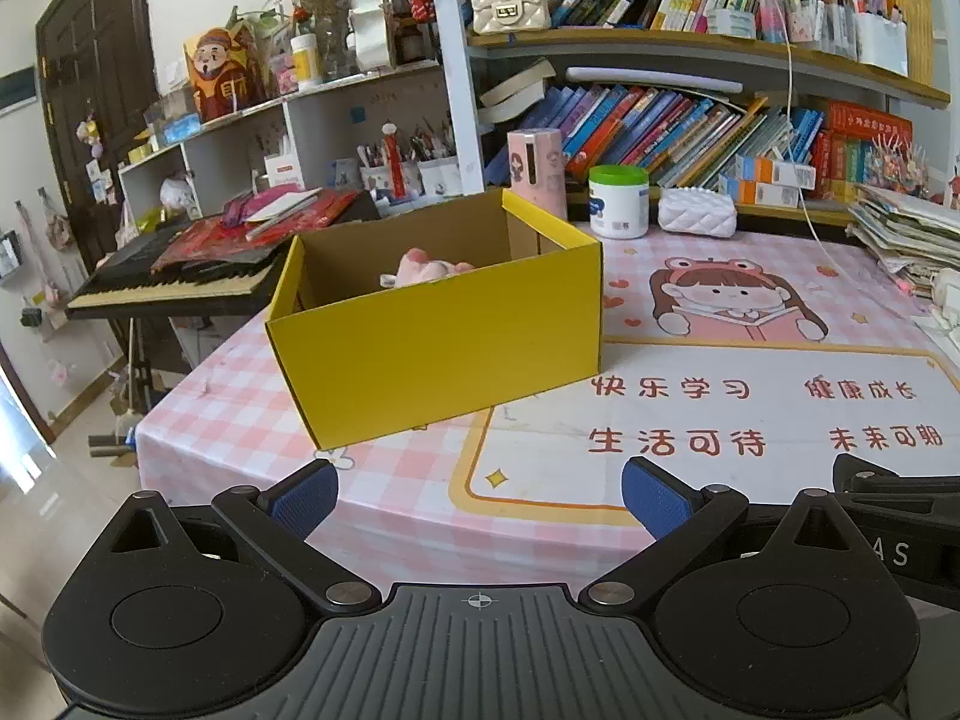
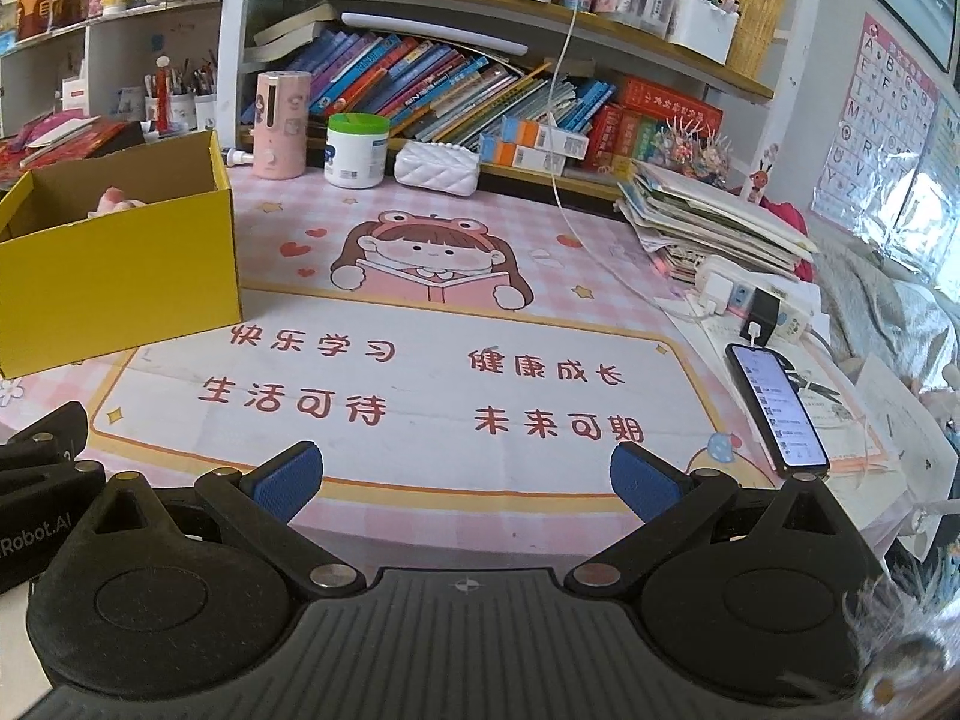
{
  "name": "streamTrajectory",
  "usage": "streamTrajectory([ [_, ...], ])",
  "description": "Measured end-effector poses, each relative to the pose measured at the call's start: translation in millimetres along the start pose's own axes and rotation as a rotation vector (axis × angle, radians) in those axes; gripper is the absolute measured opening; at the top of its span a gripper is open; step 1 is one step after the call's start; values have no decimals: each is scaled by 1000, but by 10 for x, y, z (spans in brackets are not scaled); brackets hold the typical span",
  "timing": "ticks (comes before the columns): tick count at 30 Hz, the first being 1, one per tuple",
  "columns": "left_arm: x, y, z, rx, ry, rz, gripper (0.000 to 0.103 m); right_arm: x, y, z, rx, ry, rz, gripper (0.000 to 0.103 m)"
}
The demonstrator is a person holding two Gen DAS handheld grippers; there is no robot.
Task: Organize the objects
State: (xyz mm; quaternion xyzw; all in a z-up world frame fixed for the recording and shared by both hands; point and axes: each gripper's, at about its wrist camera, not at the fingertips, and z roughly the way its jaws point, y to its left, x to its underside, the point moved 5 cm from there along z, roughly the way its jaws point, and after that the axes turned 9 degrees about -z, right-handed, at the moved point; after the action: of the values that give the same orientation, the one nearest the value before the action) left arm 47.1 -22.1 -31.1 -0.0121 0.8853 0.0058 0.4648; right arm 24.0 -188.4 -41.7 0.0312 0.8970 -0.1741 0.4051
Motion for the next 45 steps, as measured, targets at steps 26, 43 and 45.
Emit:
streamTrajectory([
  [26, 12, -208, 57, 5, 31, 16, 102, 50, -194, 106, 25, 58, 53, 103],
  [43, 32, -199, 110, -17, 59, 10, 102, 77, -161, 144, 31, 90, 76, 103],
  [45, 30, -194, 115, -17, 59, 10, 102, 76, -160, 144, 32, 88, 77, 103],
])
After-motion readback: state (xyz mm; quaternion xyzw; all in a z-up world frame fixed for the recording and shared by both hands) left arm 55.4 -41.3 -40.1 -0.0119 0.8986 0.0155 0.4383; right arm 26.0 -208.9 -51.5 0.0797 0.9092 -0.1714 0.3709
